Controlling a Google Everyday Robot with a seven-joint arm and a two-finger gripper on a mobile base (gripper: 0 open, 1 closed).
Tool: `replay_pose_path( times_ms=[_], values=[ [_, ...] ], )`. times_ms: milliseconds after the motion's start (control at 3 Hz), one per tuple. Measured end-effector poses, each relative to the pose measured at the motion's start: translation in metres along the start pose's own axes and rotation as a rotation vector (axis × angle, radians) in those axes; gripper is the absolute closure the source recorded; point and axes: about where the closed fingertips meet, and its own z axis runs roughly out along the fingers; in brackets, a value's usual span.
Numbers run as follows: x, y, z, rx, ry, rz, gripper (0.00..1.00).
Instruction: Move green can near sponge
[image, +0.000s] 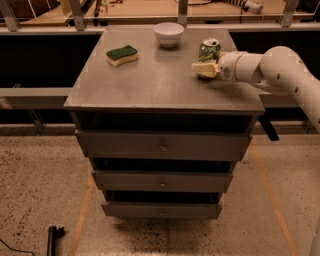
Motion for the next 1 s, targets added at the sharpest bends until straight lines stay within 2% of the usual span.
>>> replay_pose_path(
  times_ms=[333, 667, 1000],
  values=[
    [-0.022, 0.013, 0.005, -0.036, -0.014, -0.02, 0.72],
    [-0.053, 0.035, 0.023, -0.096, -0.039, -0.027, 0.96],
    [-0.054, 0.036, 0.024, -0.098, -0.04, -0.028, 1.0]
  ],
)
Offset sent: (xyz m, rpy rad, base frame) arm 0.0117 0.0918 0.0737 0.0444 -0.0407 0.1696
